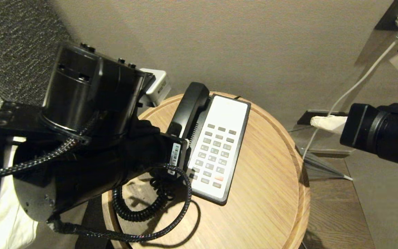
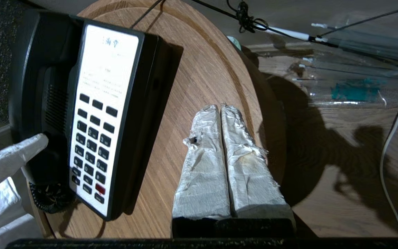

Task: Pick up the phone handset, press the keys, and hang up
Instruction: Put the handset back

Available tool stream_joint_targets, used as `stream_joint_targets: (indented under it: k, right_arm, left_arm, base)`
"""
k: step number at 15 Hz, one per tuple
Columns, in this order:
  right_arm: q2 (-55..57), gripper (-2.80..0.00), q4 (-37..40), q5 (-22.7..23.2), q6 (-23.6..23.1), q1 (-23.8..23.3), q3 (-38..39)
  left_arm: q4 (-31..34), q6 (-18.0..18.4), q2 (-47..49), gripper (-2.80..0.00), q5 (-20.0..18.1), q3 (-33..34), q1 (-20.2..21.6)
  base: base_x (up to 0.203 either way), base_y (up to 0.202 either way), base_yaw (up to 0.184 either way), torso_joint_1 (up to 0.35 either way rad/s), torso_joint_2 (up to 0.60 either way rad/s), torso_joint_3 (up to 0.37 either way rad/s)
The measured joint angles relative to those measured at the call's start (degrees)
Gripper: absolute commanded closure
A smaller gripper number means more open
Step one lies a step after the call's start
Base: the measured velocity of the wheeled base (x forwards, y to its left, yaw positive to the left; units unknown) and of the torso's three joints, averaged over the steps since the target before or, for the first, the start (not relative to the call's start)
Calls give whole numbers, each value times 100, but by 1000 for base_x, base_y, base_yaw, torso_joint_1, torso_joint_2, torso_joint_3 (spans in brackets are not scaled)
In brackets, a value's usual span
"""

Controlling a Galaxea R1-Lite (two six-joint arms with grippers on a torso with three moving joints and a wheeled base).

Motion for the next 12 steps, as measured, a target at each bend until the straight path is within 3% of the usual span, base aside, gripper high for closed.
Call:
stream_joint_targets:
  k: [7,10,11,12]
  right_arm:
    - [-41,0,7,-2,-16,9,-4]
    - [-50,0,7,-2,-19,9,0]
    - [-50,0,7,-2,-21,9,0]
    - [-50,0,5,0,-21,9,-2]
  left_arm:
    - [-142,-13,-56,0,-111,92,56]
    - [-237,-22,-45,0,-332,79,80]
    - [-237,-28,-46,-85,-412,75,80]
    - [-240,-31,-51,-280,-428,75,80]
  base:
    - [0,0,0,0,0,0]
    - [0,0,0,0,0,0]
    - [0,0,0,0,0,0]
    - [0,0,0,0,0,0]
